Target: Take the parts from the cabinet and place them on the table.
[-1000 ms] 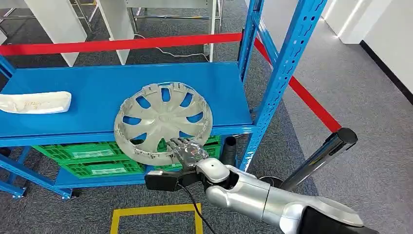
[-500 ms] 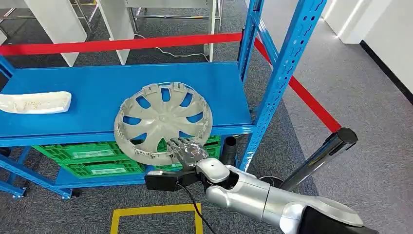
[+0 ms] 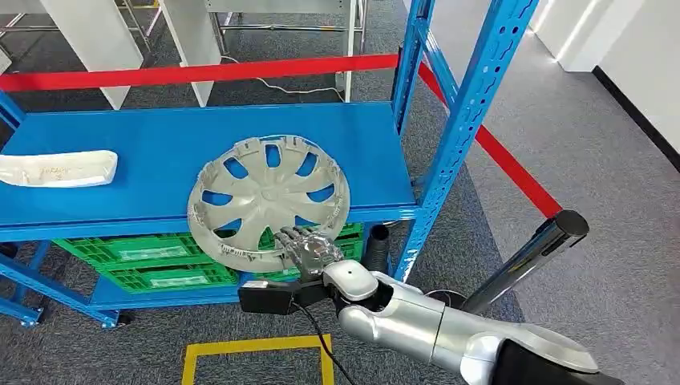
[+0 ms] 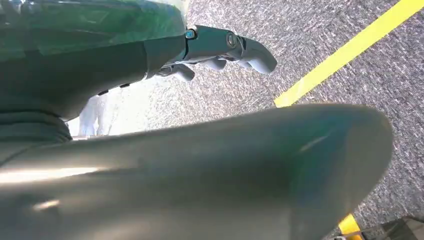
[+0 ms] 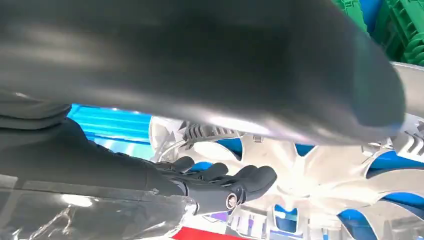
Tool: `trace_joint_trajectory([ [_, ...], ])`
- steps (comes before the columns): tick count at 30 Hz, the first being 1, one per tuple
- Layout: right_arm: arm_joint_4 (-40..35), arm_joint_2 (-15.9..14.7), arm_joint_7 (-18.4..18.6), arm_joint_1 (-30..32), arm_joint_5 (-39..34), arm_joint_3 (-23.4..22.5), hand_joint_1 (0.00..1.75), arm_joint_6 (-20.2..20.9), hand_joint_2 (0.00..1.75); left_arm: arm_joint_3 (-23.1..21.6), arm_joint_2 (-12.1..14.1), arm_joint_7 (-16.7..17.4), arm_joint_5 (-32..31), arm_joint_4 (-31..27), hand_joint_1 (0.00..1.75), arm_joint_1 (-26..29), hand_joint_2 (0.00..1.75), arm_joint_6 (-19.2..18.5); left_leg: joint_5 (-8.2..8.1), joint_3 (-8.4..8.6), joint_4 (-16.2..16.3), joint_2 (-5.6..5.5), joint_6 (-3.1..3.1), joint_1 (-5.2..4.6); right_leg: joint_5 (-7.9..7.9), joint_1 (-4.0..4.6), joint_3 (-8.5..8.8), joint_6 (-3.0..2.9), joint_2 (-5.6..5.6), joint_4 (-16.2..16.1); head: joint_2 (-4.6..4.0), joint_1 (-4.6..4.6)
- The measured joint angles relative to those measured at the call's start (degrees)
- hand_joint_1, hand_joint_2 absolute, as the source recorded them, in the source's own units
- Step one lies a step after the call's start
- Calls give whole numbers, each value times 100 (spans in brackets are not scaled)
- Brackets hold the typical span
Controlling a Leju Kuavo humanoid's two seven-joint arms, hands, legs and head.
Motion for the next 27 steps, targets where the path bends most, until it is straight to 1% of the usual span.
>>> trace_joint_trajectory([
  [27, 0, 0, 0, 0, 0, 0, 0, 0, 0, 0, 0, 0, 0, 0, 0, 0, 0, 0, -1, 1, -3, 0, -2, 0, -1, 0, -2, -1, 0, 1, 0, 0],
])
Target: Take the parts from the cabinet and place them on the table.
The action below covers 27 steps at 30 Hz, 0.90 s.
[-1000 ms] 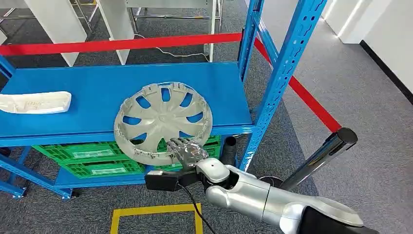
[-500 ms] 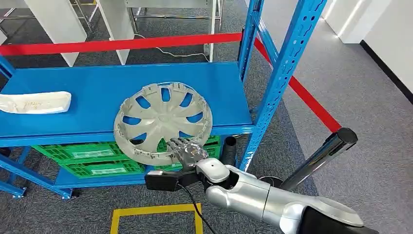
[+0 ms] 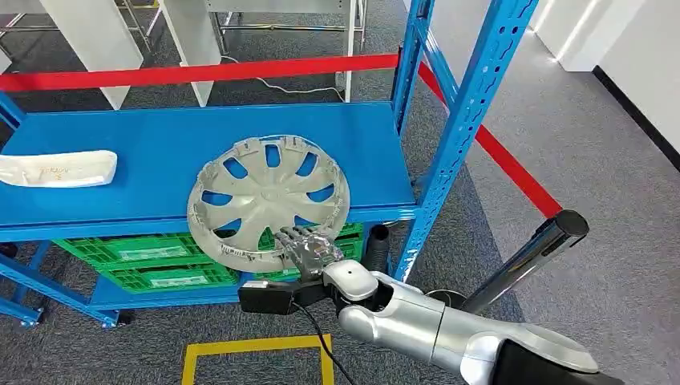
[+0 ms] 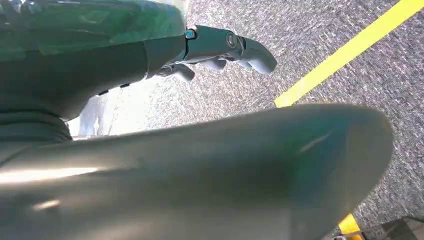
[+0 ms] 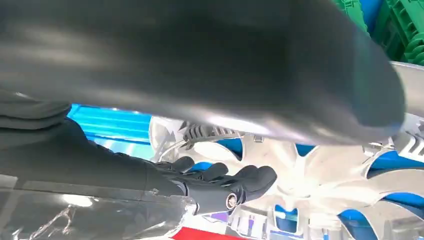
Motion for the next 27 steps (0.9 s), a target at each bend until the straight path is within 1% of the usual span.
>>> trace_joint_trajectory([
  [27, 0, 0, 0, 0, 0, 0, 0, 0, 0, 0, 0, 0, 0, 0, 0, 0, 0, 0, 0, 1, 0, 0, -4, 0, -1, 0, 0, -1, 0, 2, 0, -2],
])
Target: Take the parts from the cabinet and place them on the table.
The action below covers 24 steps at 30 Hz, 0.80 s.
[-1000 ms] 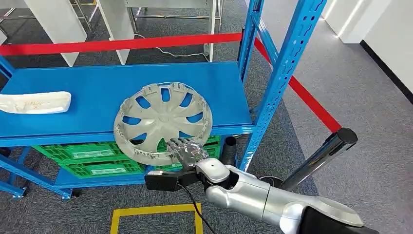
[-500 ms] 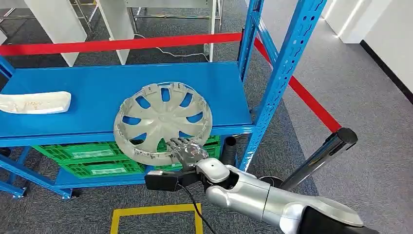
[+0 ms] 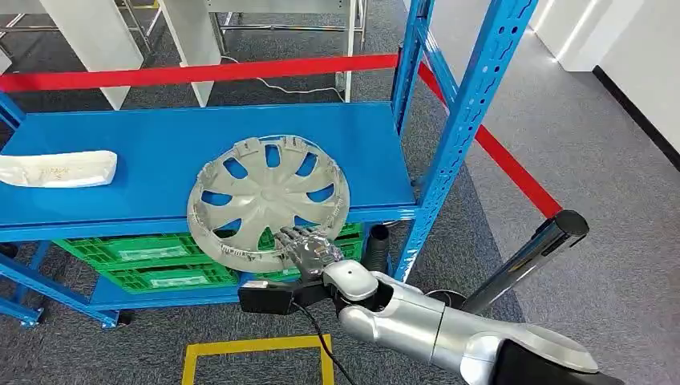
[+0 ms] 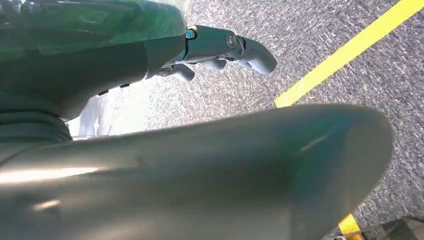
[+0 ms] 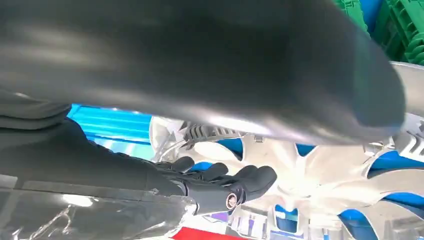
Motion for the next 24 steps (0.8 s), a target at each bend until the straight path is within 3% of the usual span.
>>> trace_joint_trajectory([
  [24, 2, 0, 0, 0, 0, 2, 0, 0, 0, 0, 0, 0, 0, 0, 0, 0, 0, 0, -1, 1, 0, 0, -3, 0, -3, 0, 0, -5, 0, 3, 0, 2],
])
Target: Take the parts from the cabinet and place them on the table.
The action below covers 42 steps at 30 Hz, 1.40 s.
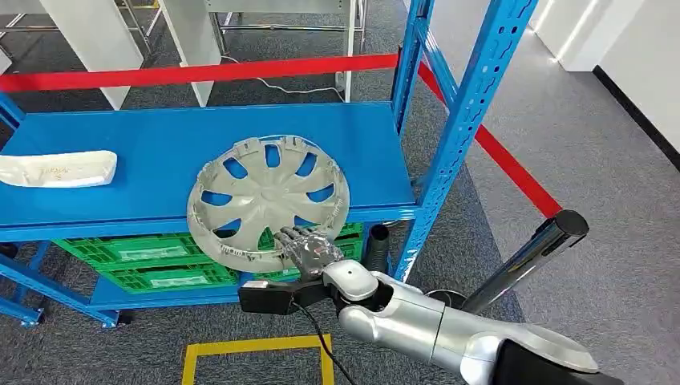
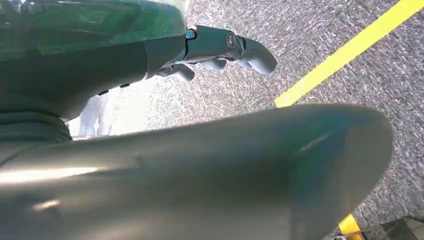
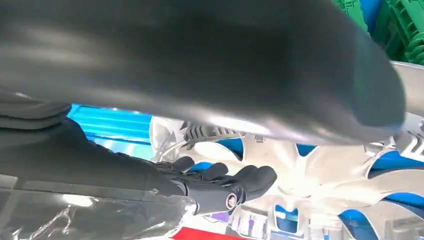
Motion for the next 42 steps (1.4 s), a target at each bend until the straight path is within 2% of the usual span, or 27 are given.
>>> trace_joint_trajectory([
  [42, 0, 0, 0, 0, 0, 0, 0, 0, 0, 0, 0, 0, 0, 0, 0, 0, 0, 0, -6, 3, -1, 0, -13, 2, -8, 2, -6, -11, 0, 12, 0, 0],
])
